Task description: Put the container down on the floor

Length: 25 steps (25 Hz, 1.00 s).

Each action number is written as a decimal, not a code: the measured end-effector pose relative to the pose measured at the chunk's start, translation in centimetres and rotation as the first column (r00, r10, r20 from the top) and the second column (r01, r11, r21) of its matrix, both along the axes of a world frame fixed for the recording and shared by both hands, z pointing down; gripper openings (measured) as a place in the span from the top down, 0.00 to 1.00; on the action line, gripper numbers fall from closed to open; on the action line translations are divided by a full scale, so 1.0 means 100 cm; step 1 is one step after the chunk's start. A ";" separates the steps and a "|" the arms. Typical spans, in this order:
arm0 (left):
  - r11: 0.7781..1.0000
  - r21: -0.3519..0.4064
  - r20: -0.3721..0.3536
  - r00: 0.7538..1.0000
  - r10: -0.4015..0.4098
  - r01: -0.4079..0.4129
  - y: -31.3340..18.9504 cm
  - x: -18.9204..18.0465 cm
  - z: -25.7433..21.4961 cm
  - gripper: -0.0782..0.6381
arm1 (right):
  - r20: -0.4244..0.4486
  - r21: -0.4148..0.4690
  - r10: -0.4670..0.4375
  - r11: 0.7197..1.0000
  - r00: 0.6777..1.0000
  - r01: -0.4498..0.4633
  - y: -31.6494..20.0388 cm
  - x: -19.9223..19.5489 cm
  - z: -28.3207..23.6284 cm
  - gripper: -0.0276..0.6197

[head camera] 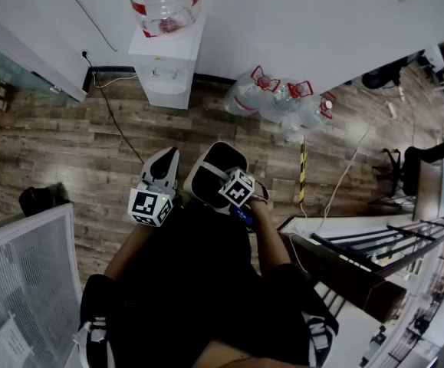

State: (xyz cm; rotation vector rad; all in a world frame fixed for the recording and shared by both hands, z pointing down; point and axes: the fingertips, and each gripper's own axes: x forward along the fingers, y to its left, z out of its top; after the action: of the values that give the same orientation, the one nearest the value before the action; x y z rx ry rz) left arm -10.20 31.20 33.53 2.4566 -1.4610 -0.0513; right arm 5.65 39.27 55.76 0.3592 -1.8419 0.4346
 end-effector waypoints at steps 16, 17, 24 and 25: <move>1.000 -0.006 -0.014 1.000 0.005 -0.005 -0.007 -0.013 0.003 0.85 | 0.010 -0.010 0.040 0.999 0.999 -0.040 -0.006 -0.007 0.007 0.87; 1.000 -0.006 -0.015 1.000 0.007 -0.007 -0.008 -0.015 0.002 0.85 | 0.009 -0.008 0.046 0.999 0.999 -0.045 -0.008 -0.008 0.007 0.87; 0.999 -0.012 -0.029 0.999 0.036 -0.036 -0.022 -0.034 0.004 0.85 | 0.009 -0.011 0.106 0.994 0.994 -0.106 -0.021 -0.017 0.009 0.87; 0.999 -0.014 -0.032 0.999 0.042 -0.043 -0.024 -0.037 0.005 0.85 | 0.010 -0.014 0.114 0.993 0.993 -0.114 -0.023 -0.020 0.009 0.87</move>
State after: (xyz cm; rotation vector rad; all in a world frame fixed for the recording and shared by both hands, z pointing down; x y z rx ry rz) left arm -13.90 28.76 34.02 2.4626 -1.3907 -0.0705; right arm 3.66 37.00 56.67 0.4554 -1.8342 0.5286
